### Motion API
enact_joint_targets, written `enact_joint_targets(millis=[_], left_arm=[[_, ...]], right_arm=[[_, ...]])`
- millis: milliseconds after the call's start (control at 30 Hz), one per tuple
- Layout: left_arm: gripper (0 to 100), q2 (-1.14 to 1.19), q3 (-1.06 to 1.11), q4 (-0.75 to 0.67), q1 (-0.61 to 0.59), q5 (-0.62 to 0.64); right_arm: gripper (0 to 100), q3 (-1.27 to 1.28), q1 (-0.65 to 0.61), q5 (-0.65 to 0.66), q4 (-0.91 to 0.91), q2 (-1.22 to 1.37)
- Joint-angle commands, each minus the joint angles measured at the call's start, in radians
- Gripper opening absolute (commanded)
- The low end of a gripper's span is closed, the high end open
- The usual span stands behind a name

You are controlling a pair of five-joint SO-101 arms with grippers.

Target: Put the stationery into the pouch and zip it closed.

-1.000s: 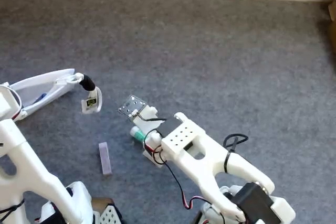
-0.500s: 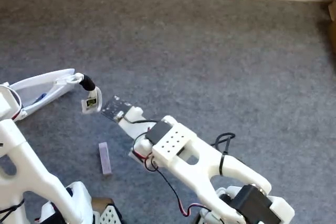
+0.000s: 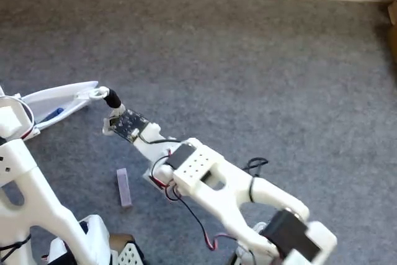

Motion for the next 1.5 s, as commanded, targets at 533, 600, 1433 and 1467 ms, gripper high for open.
enact_joint_targets(millis=[533, 600, 1433, 1467], left_arm=[[1, -0.002, 0.036, -0.025, 0.041, -0.003], [1, -0.002, 0.025, -0.023, 0.058, -0.003], [1, 0.002, -0.114, 0.081, 0.318, 0.104], [1, 0.001, -0.110, 0.078, 0.332, 0.107]], right_arm=[[0.5, -0.159, 0.064, -0.068, -0.022, 0.154], [0.5, -0.154, 0.062, -0.074, -0.022, 0.108], [0.5, 0.219, 0.062, -0.224, -0.005, -0.894], [0.5, 0.219, 0.062, -0.230, -0.005, -0.928]])
